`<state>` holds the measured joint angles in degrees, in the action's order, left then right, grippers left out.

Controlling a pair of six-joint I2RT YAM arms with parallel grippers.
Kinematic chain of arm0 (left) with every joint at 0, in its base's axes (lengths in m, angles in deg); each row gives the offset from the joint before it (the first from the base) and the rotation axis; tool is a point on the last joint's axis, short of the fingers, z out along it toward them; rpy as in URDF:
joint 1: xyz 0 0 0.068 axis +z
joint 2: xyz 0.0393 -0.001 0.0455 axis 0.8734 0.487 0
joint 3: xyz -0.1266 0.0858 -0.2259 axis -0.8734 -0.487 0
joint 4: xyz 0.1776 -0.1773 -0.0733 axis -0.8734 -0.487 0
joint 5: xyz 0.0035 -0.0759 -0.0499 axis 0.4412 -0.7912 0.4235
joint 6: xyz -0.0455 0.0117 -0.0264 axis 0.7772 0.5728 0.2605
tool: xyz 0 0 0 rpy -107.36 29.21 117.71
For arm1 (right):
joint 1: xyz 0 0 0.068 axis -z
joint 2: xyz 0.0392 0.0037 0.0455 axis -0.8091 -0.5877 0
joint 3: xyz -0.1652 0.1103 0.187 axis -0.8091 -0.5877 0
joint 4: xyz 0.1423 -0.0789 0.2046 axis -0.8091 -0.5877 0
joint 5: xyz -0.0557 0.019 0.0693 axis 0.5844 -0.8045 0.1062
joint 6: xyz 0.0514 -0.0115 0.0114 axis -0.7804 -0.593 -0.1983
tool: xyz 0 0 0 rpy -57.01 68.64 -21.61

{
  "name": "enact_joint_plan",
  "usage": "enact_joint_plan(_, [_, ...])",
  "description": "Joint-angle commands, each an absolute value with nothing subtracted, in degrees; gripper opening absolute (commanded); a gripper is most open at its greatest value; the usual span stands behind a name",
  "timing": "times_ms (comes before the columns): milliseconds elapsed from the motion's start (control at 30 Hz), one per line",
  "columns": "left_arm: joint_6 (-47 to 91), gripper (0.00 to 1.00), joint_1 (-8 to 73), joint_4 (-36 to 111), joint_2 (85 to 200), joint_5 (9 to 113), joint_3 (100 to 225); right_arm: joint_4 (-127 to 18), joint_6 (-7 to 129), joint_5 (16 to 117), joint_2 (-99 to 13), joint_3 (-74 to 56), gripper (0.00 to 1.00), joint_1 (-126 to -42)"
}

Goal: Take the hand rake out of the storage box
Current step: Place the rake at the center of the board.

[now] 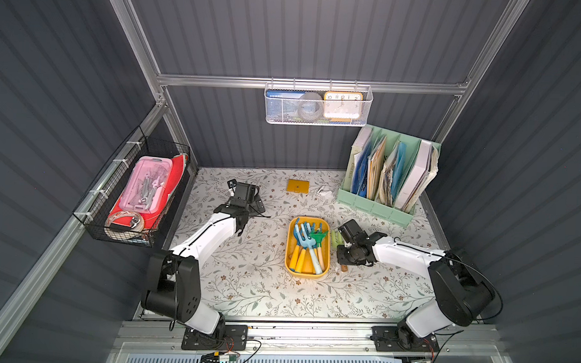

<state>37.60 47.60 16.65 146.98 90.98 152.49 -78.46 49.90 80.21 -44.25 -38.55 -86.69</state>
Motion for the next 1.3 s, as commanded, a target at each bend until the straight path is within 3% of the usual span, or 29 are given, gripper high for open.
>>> enact_joint_plan(0, [37.31, 0.99, 47.23, 15.23, 145.82, 92.10, 152.51, -79.82, 49.26, 80.83, -41.82, -37.88, 0.36, -86.94])
enact_joint_plan(133, [37.39, 0.99, 47.23, 15.14, 145.94, 92.36, 152.72, -81.38, 49.57, 80.69, -39.11, -36.30, 0.43, -86.96])
enact_joint_plan(500, [37.47, 1.00, 47.23, 15.47, 146.07, 91.78, 152.44, -89.53, 52.85, 77.42, -31.84, -28.83, 0.47, -88.83])
enact_joint_plan(800, [38.09, 0.99, 47.23, 16.29, 146.11, 89.91, 151.83, -89.78, 50.44, 82.80, -39.60, -22.26, 0.45, -101.99])
enact_joint_plan(1000, [38.04, 1.00, 47.24, 15.68, 145.24, 90.08, 151.68, -87.01, 50.25, 82.23, -45.68, -21.50, 0.43, -103.66])
enact_joint_plan(1267, [38.10, 1.00, 47.23, 15.23, 143.81, 90.52, 150.92, -85.28, 47.17, 89.04, -47.61, -21.33, 0.43, -103.40])
